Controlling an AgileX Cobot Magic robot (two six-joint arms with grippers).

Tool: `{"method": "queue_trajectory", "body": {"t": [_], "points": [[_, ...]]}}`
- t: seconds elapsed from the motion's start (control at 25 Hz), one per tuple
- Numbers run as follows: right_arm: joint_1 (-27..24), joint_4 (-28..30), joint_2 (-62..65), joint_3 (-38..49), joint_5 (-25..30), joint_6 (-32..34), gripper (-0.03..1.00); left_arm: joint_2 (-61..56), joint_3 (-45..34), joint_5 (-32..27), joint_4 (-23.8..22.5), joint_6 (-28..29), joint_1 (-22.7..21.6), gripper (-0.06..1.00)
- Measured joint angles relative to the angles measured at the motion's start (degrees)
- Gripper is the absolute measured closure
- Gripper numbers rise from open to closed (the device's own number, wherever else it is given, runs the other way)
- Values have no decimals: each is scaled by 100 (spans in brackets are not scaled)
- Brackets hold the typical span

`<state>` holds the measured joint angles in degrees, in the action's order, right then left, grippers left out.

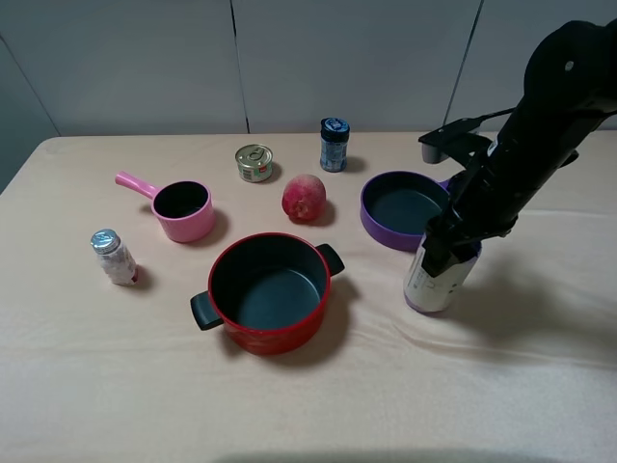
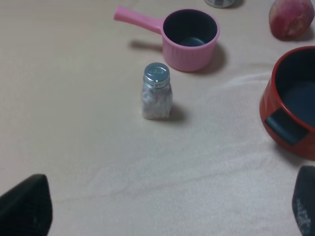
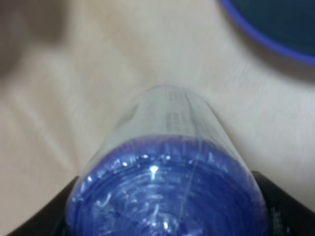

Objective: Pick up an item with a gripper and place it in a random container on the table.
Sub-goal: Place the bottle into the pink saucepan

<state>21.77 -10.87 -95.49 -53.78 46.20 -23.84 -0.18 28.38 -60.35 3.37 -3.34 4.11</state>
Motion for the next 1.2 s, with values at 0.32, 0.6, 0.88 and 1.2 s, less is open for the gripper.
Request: {"method": "queue_trajectory", "body": {"t": [0.32, 0.6, 0.88, 1.2], "points": [[151, 170, 136, -712, 866, 0, 51, 0, 0, 0, 0, 0, 0, -5], [725, 250, 136, -1469, 1225, 0, 51, 0, 0, 0, 0, -5, 0, -5], [1244, 379, 136, -2169, 1432, 0, 51, 0, 0, 0, 0, -5, 0, -5], [1764, 449, -182, -3129, 1794, 0, 51, 0, 0, 0, -5, -5, 0, -5]]}}
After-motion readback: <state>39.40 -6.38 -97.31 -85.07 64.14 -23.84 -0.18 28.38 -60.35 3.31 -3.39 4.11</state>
